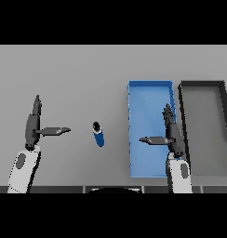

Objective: Pick up the blue pipe and place it into the blue bin.

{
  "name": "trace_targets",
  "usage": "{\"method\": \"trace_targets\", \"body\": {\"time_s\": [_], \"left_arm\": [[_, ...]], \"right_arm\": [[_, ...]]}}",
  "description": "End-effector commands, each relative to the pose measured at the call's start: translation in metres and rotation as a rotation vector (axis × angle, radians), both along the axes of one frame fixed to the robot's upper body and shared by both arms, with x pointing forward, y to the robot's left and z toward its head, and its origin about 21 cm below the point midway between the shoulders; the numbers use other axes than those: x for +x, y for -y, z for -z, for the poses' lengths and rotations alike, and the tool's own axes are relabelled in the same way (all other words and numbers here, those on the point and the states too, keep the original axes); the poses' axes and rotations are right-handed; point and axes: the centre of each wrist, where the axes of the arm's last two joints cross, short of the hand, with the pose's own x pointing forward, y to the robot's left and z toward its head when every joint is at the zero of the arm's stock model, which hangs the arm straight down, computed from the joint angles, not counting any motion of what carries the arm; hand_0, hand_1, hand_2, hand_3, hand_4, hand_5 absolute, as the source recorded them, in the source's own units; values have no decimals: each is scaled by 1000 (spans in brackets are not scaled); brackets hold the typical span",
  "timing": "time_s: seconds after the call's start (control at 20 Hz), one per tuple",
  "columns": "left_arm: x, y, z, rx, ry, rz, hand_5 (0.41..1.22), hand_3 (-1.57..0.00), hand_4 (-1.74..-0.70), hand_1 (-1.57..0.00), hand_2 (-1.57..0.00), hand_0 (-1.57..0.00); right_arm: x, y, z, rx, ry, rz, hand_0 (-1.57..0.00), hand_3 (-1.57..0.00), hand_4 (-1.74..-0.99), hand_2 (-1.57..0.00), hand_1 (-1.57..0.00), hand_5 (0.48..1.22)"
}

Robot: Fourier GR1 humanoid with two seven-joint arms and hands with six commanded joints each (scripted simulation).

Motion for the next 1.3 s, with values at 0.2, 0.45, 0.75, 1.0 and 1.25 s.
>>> {"method": "trace_targets", "body": {"time_s": [0.2, 0.45, 0.75, 1.0, 1.25], "left_arm": [[2, -7, -1, 1, 5, -2, 591, 1, -1074, 1, 1, 1], [-2, -40, -17, 143, -34, 368, 587, 1, -1076, 1, 1, 1], [-7, -46, -20, 136, -40, 464, 605, 1, -1086, 1, 1, 1], [-23, -20, -17, 124, -74, 677, 534, 1, -1111, 1, 1, 1], [-36, 22, -5, 116, -100, 801, 484, 1, -1176, 1, 1, 1]], "right_arm": [[2, -7, 0, 2, -1, -3, 1, 1, -1225, 1, 1, 617], [-17, -4, -10, -207, 91, -132, 1, 1, -1225, 1, 1, 620], [-19, -3, -15, -278, 57, -119, 1, 1, -1185, 1, 1, 597], [-17, -5, -15, -284, 88, -150, 1, 1, -1201, 1, 1, 609], [-21, -7, -15, -284, 85, -150, 1, 1, -1212, 1, 1, 613]]}}
